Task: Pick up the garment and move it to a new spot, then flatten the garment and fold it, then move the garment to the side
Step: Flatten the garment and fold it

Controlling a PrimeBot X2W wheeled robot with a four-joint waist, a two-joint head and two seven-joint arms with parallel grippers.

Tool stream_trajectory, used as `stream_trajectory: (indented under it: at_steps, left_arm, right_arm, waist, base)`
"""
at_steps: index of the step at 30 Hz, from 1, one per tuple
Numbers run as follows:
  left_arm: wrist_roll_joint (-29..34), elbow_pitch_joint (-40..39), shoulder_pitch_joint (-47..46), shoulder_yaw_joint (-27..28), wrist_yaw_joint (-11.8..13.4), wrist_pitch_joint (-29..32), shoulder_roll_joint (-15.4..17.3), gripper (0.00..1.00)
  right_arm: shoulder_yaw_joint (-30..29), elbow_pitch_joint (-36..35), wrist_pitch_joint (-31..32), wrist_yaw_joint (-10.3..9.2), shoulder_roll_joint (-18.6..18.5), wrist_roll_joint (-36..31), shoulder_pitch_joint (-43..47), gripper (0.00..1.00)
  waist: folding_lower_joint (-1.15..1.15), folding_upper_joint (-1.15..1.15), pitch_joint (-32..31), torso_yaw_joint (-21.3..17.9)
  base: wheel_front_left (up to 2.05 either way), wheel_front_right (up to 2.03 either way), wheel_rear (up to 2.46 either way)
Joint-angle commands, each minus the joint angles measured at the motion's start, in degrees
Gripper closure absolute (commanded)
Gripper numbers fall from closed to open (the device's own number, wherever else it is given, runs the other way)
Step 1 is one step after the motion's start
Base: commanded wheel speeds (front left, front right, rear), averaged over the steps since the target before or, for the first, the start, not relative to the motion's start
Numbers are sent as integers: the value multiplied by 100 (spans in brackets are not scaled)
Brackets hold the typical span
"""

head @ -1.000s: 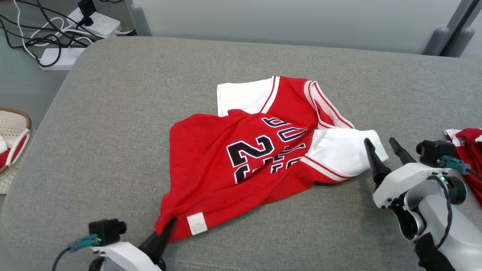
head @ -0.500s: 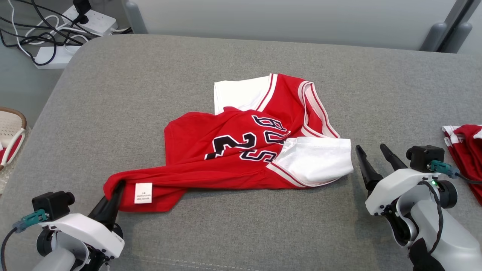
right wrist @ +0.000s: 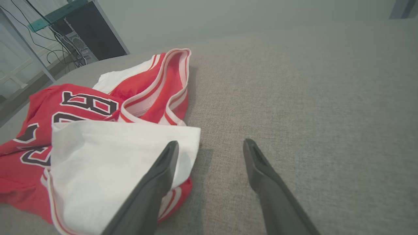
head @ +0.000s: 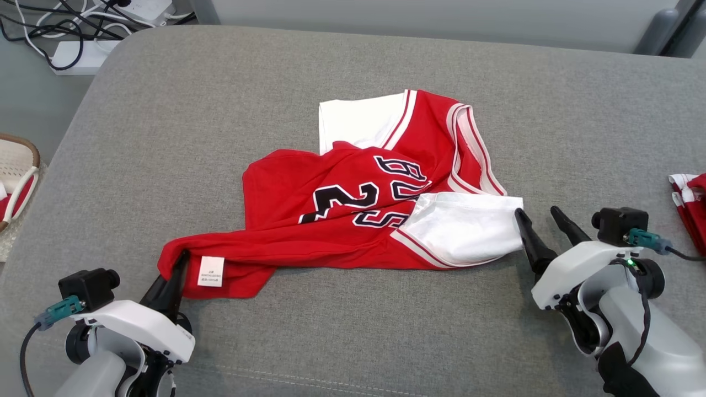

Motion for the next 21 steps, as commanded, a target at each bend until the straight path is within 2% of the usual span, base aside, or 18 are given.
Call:
stream_trajectory:
  at_steps: [1,8,12,15,16,18,19,20,21]
  left_arm:
    - [85,-66,-291,253,1,-75,176,100]
    - [264,-52,-305,335,-38,-76,-2,100]
    - [333,-37,-316,332,-52,-76,-77,100]
    - [369,-35,-339,319,-59,-76,-120,100]
    - [379,-36,-346,321,-61,-76,-129,100]
    - [404,-35,-363,330,-65,-76,-147,100]
    - [411,-34,-367,335,-66,-76,-149,100]
    - [415,-33,-369,341,-67,-76,-150,100]
    - [418,-32,-371,347,-68,-76,-151,100]
  right_arm:
    - [91,-164,-77,24,-39,54,-124,0]
    - [163,-214,-77,24,-84,168,-240,0]
    - [217,-172,-77,24,-101,240,-277,7]
    - [236,-136,-77,24,-116,284,-309,6]
    - [243,-128,-77,24,-119,295,-317,10]
    - [269,-116,-77,24,-114,331,-335,50]
    - [280,-117,-77,24,-115,340,-342,58]
    - [289,-121,-77,24,-115,349,-350,76]
    - [299,-126,-77,24,-116,358,-357,88]
  waist:
    - [0,0,44,33]
    - [0,0,156,96]
    - [0,0,204,118]
    - [0,0,236,130]
    - [0,0,244,132]
    - [0,0,264,131]
    - [0,0,269,127]
    - [0,0,273,123]
    - [0,0,275,117]
  base:
    - [0,0,0]
    - [0,0,0]
    - [0,0,0]
    - [0,0,0]
    - [0,0,0]
    - [0,0,0]
    - [0,0,0]
    - [0,0,0]
    - [0,0,0]
